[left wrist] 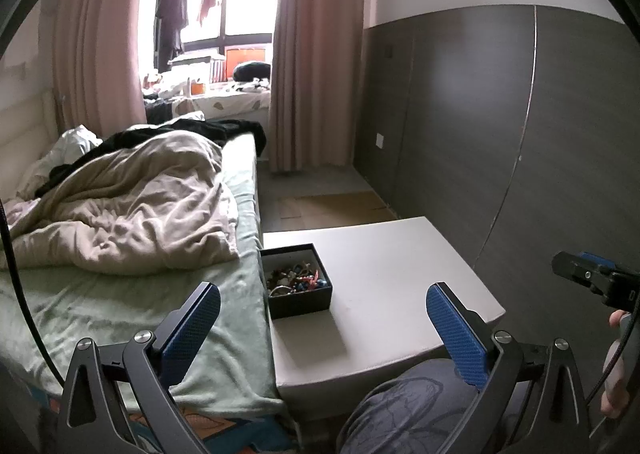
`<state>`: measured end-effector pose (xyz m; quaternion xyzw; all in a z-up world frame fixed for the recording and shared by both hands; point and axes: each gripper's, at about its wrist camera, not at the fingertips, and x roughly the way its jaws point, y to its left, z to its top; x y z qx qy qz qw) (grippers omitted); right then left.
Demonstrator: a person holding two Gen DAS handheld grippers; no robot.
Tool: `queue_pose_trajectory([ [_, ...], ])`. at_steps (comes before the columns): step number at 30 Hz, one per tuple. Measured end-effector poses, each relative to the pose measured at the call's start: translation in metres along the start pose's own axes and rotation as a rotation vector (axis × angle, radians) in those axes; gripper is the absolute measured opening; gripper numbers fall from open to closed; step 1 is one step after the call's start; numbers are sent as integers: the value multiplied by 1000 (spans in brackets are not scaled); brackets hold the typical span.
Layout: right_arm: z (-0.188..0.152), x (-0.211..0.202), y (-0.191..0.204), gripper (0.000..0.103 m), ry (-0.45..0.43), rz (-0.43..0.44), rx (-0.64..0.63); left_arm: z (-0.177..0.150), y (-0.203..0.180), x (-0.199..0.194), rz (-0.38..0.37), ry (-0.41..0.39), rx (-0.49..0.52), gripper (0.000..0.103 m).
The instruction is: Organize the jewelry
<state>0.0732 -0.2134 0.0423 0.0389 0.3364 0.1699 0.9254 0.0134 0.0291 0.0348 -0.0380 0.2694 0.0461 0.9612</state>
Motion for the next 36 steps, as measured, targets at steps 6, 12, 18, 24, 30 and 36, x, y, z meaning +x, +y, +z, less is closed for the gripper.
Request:
queue_pose_trajectory([
  [6,0,0,0,103,1,1,0,-2,2,-1,8,0,-1,103],
  [12,0,0,0,103,1,1,0,-2,2,-2,6,0,-4,103],
  [18,0,0,0,103,1,1,0,-2,3,-2,4,-1,-9,103],
  [24,0,0,-1,103,1,0,-1,-2,3,-2,3,0,-7,103],
  [30,0,0,-1,103,3,0,1,-2,3,-2,1,2,-6,103],
  [36,-3,5,-5,103,16,-4,5,-3,3,0,-3,13,-7,103],
])
